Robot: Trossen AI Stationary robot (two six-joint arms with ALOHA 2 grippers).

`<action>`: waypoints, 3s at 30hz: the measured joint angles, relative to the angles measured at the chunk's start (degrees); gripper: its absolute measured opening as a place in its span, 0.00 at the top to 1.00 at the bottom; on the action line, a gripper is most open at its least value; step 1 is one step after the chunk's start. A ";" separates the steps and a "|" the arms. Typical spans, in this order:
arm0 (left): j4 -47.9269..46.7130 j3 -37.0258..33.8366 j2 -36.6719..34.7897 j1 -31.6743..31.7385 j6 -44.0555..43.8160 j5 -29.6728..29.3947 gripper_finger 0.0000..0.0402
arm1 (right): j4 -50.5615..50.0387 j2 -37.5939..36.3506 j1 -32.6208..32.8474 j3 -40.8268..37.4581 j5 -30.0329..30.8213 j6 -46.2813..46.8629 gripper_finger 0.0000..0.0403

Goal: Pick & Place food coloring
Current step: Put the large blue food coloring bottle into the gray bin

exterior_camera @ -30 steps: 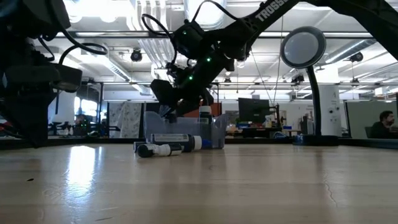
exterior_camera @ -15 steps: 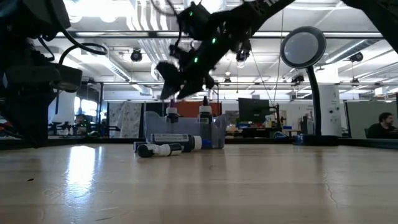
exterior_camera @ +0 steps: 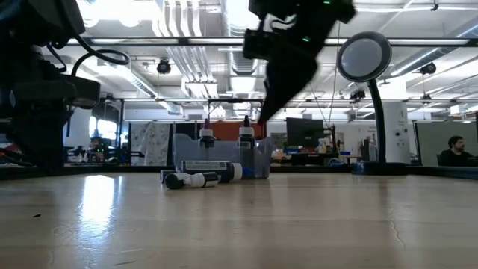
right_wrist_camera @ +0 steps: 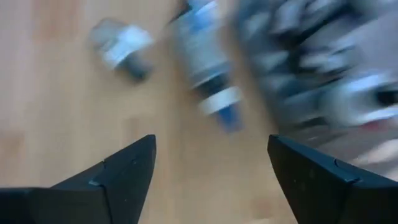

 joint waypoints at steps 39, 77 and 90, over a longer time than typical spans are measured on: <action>1.42 -0.04 0.02 0.00 -3.30 0.76 0.52 | 14.22 14.67 -1.53 0.33 0.45 -16.81 0.34; 1.22 -0.96 0.02 -0.02 -3.17 0.31 0.52 | 12.52 17.32 1.13 1.81 -3.95 7.42 0.60; 1.20 -0.96 0.02 -0.01 -3.10 0.36 0.52 | 6.72 16.08 0.08 2.02 -2.78 9.25 0.69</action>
